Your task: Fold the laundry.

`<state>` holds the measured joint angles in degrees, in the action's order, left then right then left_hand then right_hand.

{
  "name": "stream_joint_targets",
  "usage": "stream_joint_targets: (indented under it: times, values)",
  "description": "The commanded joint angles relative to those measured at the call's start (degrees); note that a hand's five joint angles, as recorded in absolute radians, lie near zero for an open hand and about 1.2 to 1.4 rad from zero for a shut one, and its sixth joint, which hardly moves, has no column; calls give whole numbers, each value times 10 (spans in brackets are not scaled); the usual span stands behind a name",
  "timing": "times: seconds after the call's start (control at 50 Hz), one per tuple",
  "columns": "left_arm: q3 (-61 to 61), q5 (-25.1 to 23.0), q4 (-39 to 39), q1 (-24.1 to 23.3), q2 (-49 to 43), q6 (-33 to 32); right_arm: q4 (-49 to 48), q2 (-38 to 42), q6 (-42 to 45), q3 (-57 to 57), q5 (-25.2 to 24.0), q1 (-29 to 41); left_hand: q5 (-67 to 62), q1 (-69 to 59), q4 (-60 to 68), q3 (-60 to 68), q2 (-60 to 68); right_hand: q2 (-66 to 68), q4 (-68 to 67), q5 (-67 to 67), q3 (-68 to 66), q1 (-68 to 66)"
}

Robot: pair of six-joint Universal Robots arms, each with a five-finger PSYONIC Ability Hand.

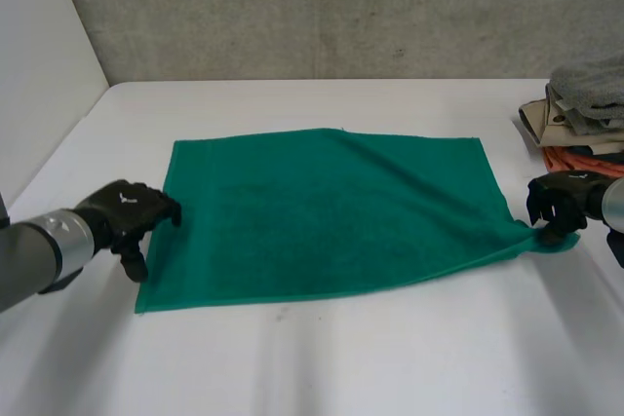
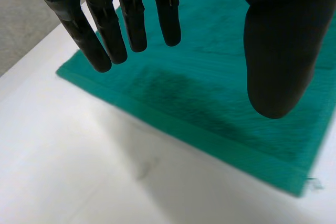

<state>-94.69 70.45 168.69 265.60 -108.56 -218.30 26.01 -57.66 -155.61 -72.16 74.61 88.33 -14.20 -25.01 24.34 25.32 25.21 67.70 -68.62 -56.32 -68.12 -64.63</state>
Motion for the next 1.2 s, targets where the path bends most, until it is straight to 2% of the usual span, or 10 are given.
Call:
stream_joint_targets:
  times: [0.02,0.24,0.4,0.66,0.96,1.04,1.08,1.2]
  values:
    - [-73,-3,11,-17,22,-10,-17,4,-23,-2,2,16,-17,-8,15,5,6,123,-114,-137,-119,-154]
    - [-108,26,102,-39,3,-27,-25,4,-11,-15,0,18,-47,-39,45,35,37,123,-114,-137,-119,-154]
    - [-103,56,133,-62,-37,-25,-36,1,-9,-25,-2,18,-70,-62,69,59,60,123,-114,-137,-119,-154]
    - [-91,67,178,-57,-68,-30,-40,0,-7,-29,-3,20,-163,-155,161,152,153,123,-114,-137,-119,-154]
    - [-55,63,202,-54,-80,-30,-47,-2,1,-38,-3,25,-351,-343,350,340,341,123,-114,-137,-119,-154]
    - [-44,59,201,-54,-86,-30,-47,-3,2,-39,-3,25,-437,-429,435,426,427,123,-114,-137,-119,-154]
    - [-38,57,198,-54,-91,-32,-47,-4,4,-40,-3,25,-558,-550,556,546,547,123,-114,-137,-119,-154]
    - [-41,49,184,-50,-79,-30,-41,-18,14,-41,-2,25,-558,-550,557,547,548,123,-114,-137,-119,-154]
